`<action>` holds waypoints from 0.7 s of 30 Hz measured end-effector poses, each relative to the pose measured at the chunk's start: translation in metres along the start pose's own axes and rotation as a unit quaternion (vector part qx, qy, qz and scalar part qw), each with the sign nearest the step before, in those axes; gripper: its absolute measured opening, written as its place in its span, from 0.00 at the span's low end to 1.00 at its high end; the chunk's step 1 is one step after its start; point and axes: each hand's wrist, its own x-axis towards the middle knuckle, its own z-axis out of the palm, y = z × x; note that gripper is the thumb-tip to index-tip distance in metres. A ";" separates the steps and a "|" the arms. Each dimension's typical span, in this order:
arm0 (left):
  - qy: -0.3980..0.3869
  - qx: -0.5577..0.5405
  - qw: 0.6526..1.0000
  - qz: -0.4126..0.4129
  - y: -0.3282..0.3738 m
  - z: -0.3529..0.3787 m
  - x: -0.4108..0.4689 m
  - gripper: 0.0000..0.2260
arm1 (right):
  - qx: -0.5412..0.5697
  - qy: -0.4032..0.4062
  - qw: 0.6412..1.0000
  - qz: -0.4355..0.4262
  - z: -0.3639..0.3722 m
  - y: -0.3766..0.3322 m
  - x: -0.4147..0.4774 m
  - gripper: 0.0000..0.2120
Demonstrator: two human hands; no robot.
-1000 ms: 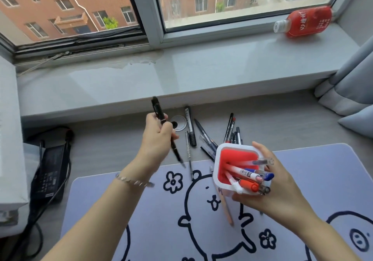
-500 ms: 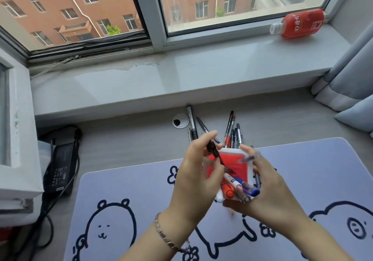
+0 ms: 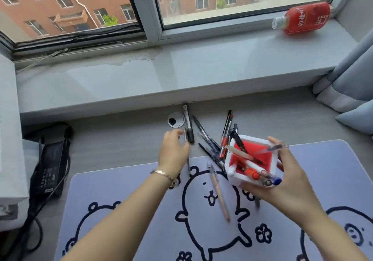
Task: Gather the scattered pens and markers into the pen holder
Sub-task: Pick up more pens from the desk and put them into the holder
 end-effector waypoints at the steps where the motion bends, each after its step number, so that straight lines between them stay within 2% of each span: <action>1: -0.028 0.034 0.999 -0.033 -0.007 0.007 0.011 0.15 | 0.004 0.001 1.000 0.005 0.000 0.001 0.003 0.45; 3: -0.061 0.051 0.995 -0.067 -0.015 0.018 0.026 0.16 | 0.008 -0.003 1.000 0.011 0.000 0.003 0.007 0.45; 6: -0.053 0.031 0.994 -0.091 -0.014 0.019 0.034 0.12 | 0.016 -0.018 1.000 0.017 0.001 0.004 0.010 0.45; 9: 0.021 -0.132 0.987 -0.088 0.003 -0.004 0.024 0.07 | 0.021 -0.028 0.999 0.017 0.005 0.003 0.012 0.43; 10: 0.062 -0.214 0.973 -0.055 0.015 -0.016 0.013 0.08 | 0.022 -0.029 0.999 0.015 0.006 0.003 0.012 0.43; 12: 0.112 -0.368 0.922 0.049 0.041 -0.041 -0.018 0.12 | 0.024 -0.033 0.999 0.012 0.010 0.000 0.013 0.43; 14: 0.098 -0.431 0.883 0.161 0.058 -0.056 -0.053 0.18 | 0.036 -0.036 0.999 0.010 0.014 -0.004 0.013 0.42; 16: 0.058 -0.400 0.879 0.251 0.060 -0.054 -0.078 0.30 | 0.039 -0.038 0.999 0.005 0.017 -0.008 0.012 0.42; 18: 0.016 -0.304 0.903 0.302 0.049 -0.041 -0.087 0.35 | 0.027 -0.042 0.999 -0.003 0.019 -0.010 0.011 0.43; 21: -0.018 -0.156 0.936 0.314 0.044 -0.028 -0.084 0.25 | 0.001 -0.046 0.999 -0.014 0.020 -0.013 0.007 0.44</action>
